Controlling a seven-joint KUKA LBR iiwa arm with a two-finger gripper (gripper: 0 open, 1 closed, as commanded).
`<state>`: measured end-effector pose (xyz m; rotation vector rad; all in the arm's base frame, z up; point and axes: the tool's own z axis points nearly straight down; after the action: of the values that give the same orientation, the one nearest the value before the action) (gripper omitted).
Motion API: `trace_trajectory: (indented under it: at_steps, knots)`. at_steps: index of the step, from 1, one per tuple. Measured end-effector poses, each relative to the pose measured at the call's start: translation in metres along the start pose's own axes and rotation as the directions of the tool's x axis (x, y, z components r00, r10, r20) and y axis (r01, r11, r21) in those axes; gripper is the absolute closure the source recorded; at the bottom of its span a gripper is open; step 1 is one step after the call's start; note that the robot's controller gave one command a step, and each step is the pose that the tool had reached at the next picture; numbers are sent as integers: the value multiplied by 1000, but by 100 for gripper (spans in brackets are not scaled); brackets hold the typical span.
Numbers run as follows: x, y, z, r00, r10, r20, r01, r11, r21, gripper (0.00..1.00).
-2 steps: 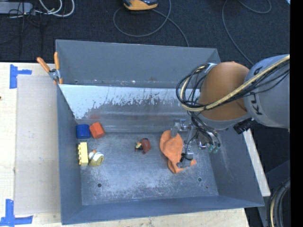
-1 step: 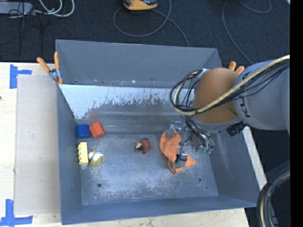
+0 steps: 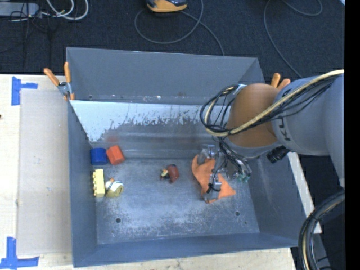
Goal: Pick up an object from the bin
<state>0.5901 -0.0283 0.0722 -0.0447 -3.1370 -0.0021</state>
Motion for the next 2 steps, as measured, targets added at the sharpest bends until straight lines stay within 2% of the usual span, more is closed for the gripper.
trace_trajectory:
  at_steps: [1,2]
  knots:
    - [-15,0,0,999,-47,7,47,999,1,0]
    - [-15,7,0,1000,24,1,-24,1000,0,100]
